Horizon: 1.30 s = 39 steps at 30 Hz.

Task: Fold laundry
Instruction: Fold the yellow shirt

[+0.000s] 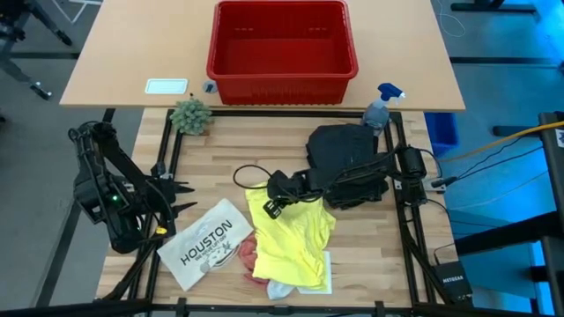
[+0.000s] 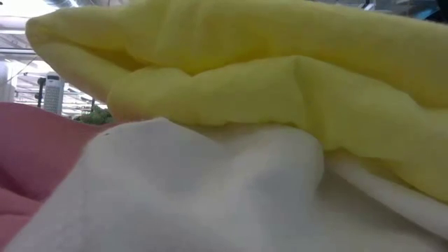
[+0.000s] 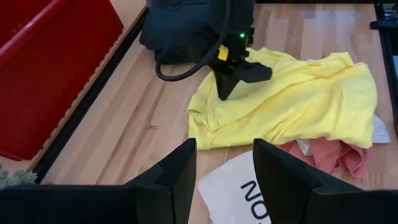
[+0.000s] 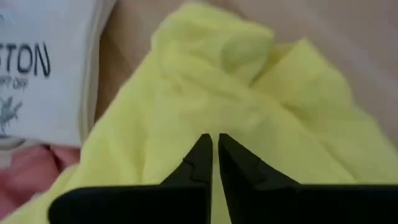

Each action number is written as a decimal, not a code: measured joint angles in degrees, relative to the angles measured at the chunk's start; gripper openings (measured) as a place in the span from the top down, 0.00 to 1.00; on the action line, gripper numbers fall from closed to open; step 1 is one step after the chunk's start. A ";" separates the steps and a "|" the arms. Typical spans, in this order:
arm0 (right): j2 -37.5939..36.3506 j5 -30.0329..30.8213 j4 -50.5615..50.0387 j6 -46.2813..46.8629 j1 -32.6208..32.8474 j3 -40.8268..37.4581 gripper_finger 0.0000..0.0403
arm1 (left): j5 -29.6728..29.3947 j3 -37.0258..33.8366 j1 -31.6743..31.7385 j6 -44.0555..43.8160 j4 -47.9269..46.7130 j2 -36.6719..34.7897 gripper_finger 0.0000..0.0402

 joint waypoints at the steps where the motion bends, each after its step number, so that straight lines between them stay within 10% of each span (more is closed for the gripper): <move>1: 0.02 -0.26 -0.60 0.40 0.00 0.00 0.95 | 0.00 0.00 0.00 0.00 0.00 0.01 0.63; 9: -1.36 1.25 4.81 -4.45 0.78 0.02 0.96 | 0.00 0.00 0.01 -0.14 -0.03 0.01 0.63; 24: 0.52 -2.72 1.83 1.36 0.79 0.02 0.35 | -0.37 -0.01 0.36 -0.12 1.36 0.19 0.63; 32: -10.00 14.38 2.74 -0.09 2.31 0.17 0.40 | 5.02 -13.09 0.86 26.90 33.84 1.08 0.63; 39: -19.31 17.57 -10.76 -2.48 3.40 0.02 0.45 | 15.19 -31.84 4.48 45.18 67.57 1.10 0.63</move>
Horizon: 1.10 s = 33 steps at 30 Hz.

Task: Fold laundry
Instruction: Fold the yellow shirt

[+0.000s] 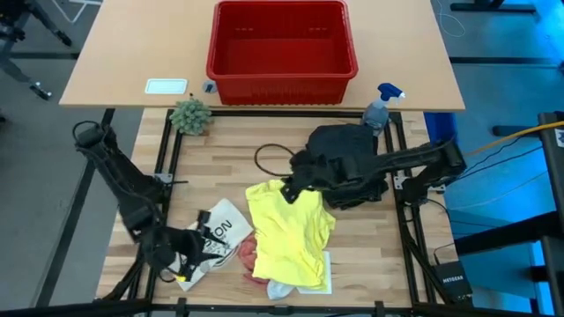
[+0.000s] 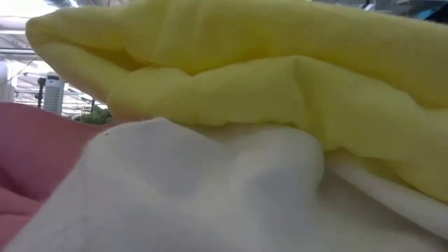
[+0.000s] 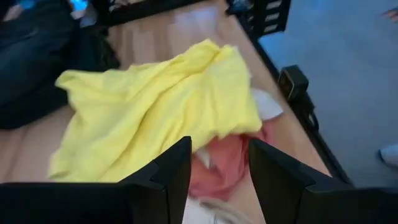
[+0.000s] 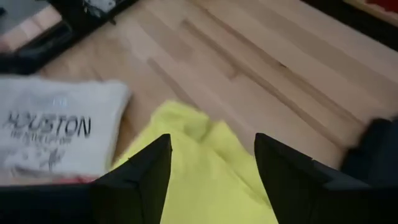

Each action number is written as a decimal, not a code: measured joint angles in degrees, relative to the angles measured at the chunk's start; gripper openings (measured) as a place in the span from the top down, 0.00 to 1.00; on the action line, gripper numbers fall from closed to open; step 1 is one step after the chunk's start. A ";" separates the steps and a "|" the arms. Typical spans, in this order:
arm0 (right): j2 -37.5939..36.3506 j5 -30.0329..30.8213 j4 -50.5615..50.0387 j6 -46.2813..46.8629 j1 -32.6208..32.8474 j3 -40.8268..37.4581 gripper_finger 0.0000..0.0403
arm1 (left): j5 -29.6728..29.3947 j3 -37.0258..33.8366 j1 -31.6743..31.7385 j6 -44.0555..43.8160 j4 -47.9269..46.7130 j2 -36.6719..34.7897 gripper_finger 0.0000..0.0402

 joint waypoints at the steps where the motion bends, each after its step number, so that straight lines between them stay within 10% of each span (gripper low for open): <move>1: -0.74 0.18 -1.62 0.05 0.75 0.00 0.45 | 0.96 -1.58 0.93 1.93 3.80 0.04 0.63; 16: -3.38 6.76 -17.29 5.01 8.68 -0.02 0.46 | 17.37 -3.56 11.12 20.81 31.01 20.47 0.47; 33: -3.60 9.23 -20.03 10.08 9.08 -0.02 0.46 | 13.98 0.39 15.13 20.84 29.62 31.50 0.54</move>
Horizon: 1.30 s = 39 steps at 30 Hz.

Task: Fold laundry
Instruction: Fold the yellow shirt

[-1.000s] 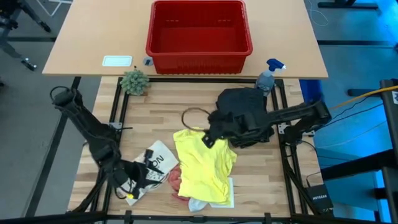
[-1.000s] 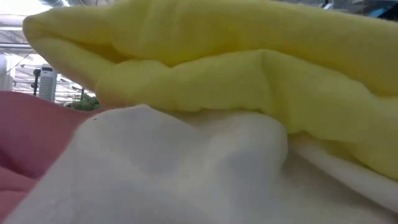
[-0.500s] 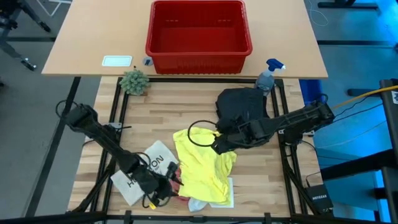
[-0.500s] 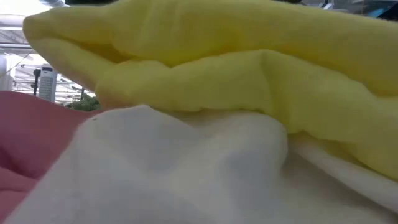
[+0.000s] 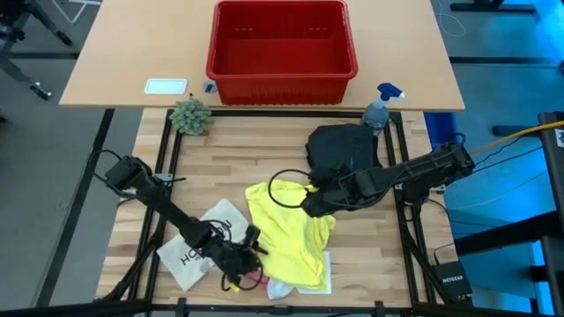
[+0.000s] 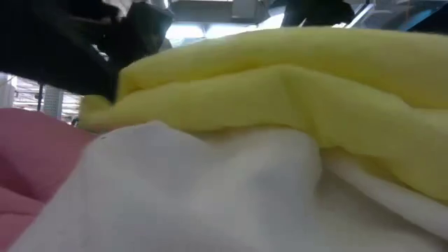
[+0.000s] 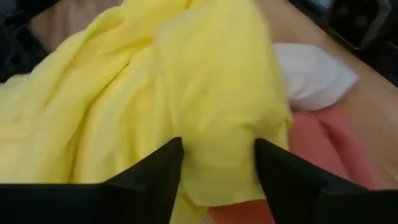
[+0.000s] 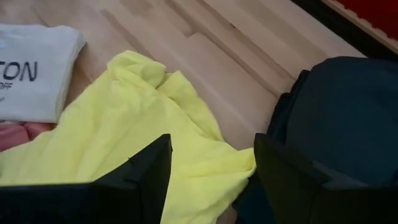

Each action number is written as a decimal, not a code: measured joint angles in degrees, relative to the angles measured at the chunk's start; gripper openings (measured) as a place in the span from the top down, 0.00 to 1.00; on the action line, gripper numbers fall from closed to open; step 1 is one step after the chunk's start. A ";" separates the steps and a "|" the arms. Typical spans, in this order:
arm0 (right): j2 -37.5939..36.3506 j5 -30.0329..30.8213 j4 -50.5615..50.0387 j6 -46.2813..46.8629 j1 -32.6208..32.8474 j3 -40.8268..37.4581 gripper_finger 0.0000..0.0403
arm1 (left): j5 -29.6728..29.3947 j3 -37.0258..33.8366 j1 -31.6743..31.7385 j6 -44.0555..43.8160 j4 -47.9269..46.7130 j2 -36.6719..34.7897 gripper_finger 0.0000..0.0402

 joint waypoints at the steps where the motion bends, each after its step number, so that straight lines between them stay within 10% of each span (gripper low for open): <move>1: 0.00 -0.02 -0.54 0.25 0.00 0.00 0.46 | -0.16 0.00 0.26 -0.85 0.06 -0.02 0.58; 8: 0.00 0.53 -0.56 1.62 0.78 0.00 0.46 | 5.02 4.75 2.85 -16.48 -19.63 -3.59 0.97; 16: -0.04 0.09 4.93 1.56 0.72 -1.51 0.46 | 5.26 5.75 1.47 -19.72 -38.48 -18.45 0.99; 22: -0.04 -12.45 29.91 -5.69 2.03 -10.83 0.46 | 4.21 5.05 0.09 -26.16 -52.40 -26.29 1.00; 27: 1.50 -14.13 51.14 -8.62 7.06 -16.78 0.46 | 1.18 2.94 -0.70 -28.58 -50.13 -27.99 1.00; 39: 16.24 -11.95 49.69 -2.63 11.01 -11.34 0.46 | 4.87 1.51 0.42 -31.92 -45.93 -27.82 1.00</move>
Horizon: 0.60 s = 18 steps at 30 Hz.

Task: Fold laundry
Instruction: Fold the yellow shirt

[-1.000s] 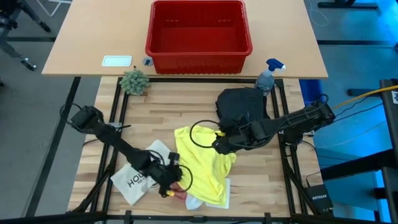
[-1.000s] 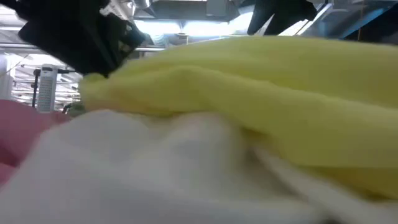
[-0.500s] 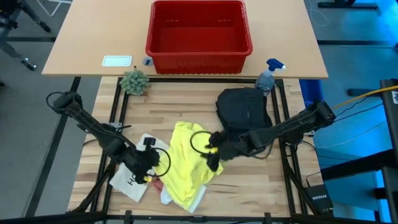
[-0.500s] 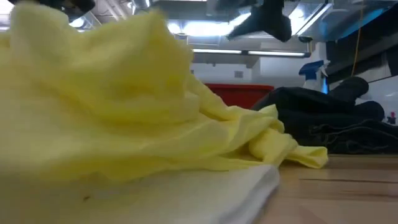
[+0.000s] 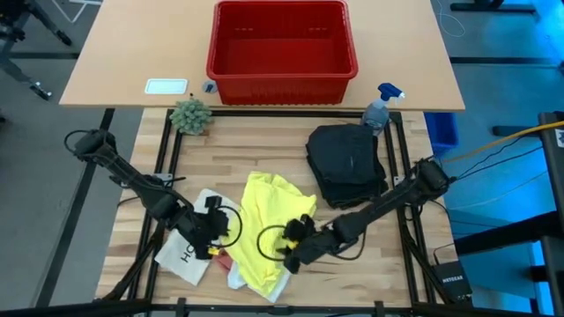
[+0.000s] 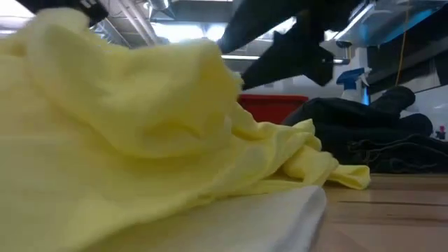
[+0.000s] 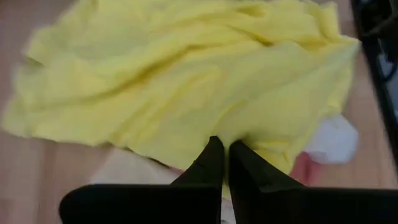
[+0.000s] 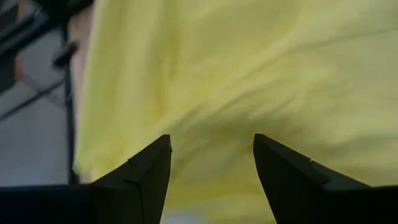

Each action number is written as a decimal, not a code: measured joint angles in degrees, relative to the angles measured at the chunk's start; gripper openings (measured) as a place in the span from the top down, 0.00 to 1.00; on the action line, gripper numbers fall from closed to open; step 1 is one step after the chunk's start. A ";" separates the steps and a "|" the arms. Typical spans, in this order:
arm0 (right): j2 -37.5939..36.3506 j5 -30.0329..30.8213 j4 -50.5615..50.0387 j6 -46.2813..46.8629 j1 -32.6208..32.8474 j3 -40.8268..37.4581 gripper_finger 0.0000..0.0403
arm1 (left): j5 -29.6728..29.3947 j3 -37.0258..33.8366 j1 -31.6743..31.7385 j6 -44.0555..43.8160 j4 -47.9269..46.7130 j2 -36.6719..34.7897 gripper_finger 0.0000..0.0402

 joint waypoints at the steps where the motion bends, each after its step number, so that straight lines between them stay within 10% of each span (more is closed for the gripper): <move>1: -0.05 0.67 -0.84 0.87 -0.57 0.42 0.46 | 0.75 0.00 -0.33 -0.92 -0.86 0.02 1.00; 18: -1.22 -24.26 -7.01 -2.05 -15.27 4.37 0.46 | -1.62 -0.04 -4.05 -7.93 -4.67 0.04 1.00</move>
